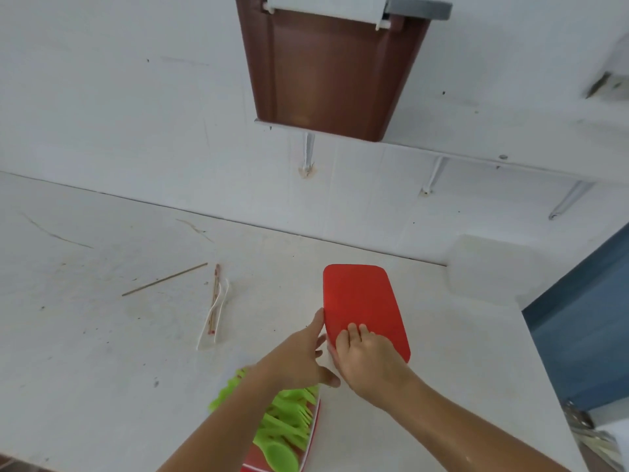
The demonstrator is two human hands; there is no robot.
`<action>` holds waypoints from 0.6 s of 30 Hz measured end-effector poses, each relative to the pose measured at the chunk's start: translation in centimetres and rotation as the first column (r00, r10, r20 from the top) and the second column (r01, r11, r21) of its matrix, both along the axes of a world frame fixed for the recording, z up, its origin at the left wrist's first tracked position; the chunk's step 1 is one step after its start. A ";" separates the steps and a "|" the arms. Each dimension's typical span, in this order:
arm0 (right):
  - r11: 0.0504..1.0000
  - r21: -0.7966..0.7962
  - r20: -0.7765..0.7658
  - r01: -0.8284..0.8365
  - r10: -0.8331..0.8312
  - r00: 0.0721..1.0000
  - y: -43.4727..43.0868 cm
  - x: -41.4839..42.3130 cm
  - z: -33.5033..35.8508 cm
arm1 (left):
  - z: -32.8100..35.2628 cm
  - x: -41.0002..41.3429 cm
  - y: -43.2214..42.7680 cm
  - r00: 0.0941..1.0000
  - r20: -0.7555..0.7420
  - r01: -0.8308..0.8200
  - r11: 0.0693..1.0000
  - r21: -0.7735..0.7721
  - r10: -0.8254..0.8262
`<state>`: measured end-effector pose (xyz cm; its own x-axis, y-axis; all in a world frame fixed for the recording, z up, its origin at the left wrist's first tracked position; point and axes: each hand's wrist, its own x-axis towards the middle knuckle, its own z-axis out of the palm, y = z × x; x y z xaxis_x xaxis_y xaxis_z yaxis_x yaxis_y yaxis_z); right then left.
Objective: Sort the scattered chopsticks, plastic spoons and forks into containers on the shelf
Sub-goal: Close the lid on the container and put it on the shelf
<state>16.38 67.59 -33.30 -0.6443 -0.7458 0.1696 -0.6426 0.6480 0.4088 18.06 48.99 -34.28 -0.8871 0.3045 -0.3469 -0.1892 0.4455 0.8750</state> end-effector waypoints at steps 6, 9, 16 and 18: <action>0.866 -0.452 0.344 0.213 -0.051 0.938 0.8 -2.0 4.4 | 0.3 0.0 1.7 0.974 -0.169 -0.141 0.988 0.057 0.149; 0.678 -0.630 0.469 0.380 -0.058 0.881 1.8 -4.5 6.1 | -0.4 -0.5 2.7 0.948 -0.229 -0.232 0.973 -0.013 0.223; 0.417 -0.812 0.426 0.410 -0.058 0.903 4.5 -9.7 12.3 | -0.6 -0.6 2.4 0.954 -0.209 -0.246 0.958 -0.146 0.213; 0.391 -0.857 0.320 0.335 -0.105 0.942 5.4 -10.7 13.5 | -1.1 -0.7 2.4 0.956 -0.215 -0.240 0.954 -0.178 0.201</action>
<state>5.70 72.96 -19.79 -0.8625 -0.0685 0.5015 -0.4021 0.6945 -0.5967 17.34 51.42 -35.33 -0.9798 0.0358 -0.1969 -0.1398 0.5810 0.8018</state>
